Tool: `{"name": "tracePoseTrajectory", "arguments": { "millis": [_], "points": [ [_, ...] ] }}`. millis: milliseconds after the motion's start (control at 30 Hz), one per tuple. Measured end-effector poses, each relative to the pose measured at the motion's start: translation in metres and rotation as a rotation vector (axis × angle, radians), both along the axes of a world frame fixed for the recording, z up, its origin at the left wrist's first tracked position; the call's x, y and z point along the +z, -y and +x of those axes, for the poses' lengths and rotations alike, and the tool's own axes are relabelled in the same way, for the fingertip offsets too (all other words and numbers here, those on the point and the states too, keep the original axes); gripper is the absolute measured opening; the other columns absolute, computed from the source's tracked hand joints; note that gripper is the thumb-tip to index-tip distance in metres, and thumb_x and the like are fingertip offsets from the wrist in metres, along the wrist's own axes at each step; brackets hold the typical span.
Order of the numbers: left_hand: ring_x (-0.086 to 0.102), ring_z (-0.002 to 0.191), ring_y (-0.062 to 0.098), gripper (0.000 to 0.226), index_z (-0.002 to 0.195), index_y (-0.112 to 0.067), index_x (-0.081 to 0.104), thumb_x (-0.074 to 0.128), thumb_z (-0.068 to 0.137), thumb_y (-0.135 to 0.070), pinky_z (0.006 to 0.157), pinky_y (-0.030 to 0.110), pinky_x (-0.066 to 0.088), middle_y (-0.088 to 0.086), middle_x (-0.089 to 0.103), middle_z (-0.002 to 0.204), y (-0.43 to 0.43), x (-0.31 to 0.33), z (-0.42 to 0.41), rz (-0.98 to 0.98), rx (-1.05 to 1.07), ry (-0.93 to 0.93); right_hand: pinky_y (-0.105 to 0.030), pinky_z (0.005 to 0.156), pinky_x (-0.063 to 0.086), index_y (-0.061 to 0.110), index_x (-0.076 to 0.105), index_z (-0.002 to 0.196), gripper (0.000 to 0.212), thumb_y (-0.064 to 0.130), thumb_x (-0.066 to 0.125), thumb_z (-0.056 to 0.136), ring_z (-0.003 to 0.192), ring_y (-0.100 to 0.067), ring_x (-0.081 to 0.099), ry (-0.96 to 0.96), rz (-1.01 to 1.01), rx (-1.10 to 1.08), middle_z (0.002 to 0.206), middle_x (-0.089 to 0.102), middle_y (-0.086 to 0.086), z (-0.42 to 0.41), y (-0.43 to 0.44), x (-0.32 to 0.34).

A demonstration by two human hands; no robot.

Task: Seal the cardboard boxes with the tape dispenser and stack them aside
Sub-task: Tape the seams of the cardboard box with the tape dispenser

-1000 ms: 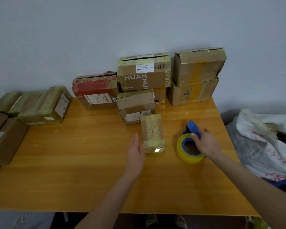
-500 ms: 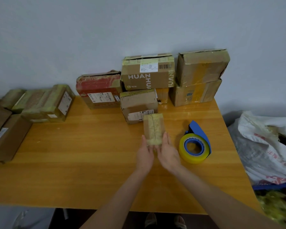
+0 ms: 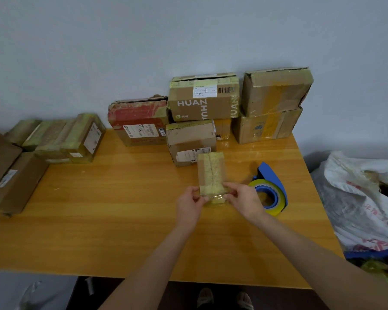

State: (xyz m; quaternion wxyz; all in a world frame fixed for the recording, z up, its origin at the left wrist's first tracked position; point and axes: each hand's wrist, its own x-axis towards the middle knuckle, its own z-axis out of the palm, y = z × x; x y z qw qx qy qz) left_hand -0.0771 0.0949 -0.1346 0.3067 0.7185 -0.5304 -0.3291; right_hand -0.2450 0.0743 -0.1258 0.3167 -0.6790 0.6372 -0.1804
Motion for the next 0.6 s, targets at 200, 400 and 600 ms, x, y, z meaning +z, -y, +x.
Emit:
{"name": "tracePoseTrajectory", "arguments": {
  "millis": [200,400,600],
  "points": [
    [0.054,0.068,0.007,0.031,0.102,-0.014,0.057,0.076,0.081,-0.027,0.054,0.015,0.037,-0.009,0.057,0.075,0.013,0.001,0.002,0.042,-0.040,0.192,-0.034,0.061,0.049,0.024,0.053,0.112,0.027,0.036,0.064,0.091,0.086,-0.024,0.065,-0.328,-0.048,0.104,0.092,0.067,-0.002,0.006,0.009,0.004],
    [0.058,0.103,0.023,0.076,0.139,-0.019,0.039,0.079,0.076,-0.033,0.081,0.032,0.047,0.004,0.057,0.119,0.028,0.003,0.005,-0.005,-0.280,0.430,-0.038,0.071,0.051,0.023,0.049,0.115,0.041,0.042,0.069,0.084,0.097,-0.029,0.061,-0.437,-0.087,0.233,0.119,0.054,-0.003,0.006,0.028,0.004],
    [0.063,0.091,0.024,0.083,0.151,-0.020,0.027,0.071,0.082,-0.036,0.079,0.030,0.049,0.011,0.068,0.109,0.036,-0.003,0.011,0.014,-0.383,0.502,-0.042,0.068,0.054,0.023,0.040,0.114,0.036,0.038,0.063,0.091,0.082,-0.031,0.066,-0.359,-0.088,0.242,0.097,0.070,-0.006,0.006,0.031,-0.014]
  ]
}}
